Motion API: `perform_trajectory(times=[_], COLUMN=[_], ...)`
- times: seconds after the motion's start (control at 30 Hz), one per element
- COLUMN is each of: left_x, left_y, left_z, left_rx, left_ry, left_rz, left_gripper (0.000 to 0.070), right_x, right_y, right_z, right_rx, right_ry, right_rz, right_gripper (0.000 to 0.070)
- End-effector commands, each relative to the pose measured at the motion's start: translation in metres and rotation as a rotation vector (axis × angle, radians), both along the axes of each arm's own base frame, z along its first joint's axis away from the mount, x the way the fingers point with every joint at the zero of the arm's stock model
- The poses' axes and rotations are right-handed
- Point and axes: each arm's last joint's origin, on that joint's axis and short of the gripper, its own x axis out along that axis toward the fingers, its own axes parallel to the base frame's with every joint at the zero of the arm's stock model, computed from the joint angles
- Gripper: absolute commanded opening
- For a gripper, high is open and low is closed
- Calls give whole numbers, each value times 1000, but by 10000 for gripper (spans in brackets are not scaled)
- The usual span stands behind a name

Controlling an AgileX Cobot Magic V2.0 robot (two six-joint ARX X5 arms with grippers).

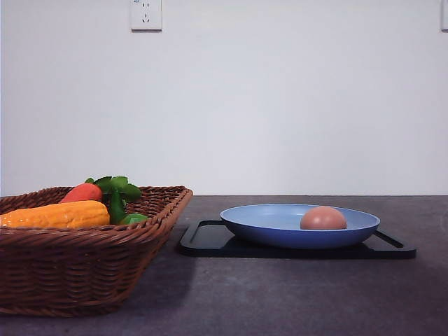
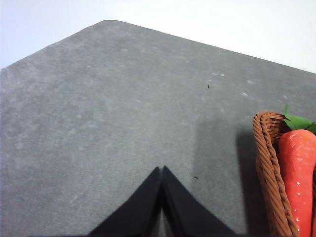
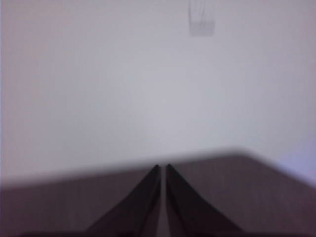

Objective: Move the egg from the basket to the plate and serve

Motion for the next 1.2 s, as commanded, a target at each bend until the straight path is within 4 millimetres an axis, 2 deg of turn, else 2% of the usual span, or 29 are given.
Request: perform_trajectory(times=[0.0, 0.13, 0.27, 0.4, 0.6, 0.87, 1.17], left_x=[1, 1, 1, 1, 1, 1, 1], left_y=[0, 0, 0, 0, 0, 0, 0], left_z=[-9, -9, -9, -9, -9, -9, -9], left_rx=[1, 1, 1, 1, 1, 1, 1], left_ry=[35, 35, 35, 35, 35, 36, 35], left_rz=[0, 0, 0, 0, 0, 0, 0], left_gripper=[0, 0, 0, 0, 0, 0, 0], right_x=[1, 1, 2, 0, -3, -6, -7], right_y=[0, 0, 0, -1, -1, -2, -3], right_z=[-10, -26, -39, -42, -33, -5, -3], right_rx=[-6, -17, -22, -10, 88, 101, 81], right_ry=[105, 262, 297, 324, 198, -105, -121], right_rz=[-6, -7, -8, -10, -4, -3, 54], right_gripper=[0, 0, 0, 0, 0, 0, 0])
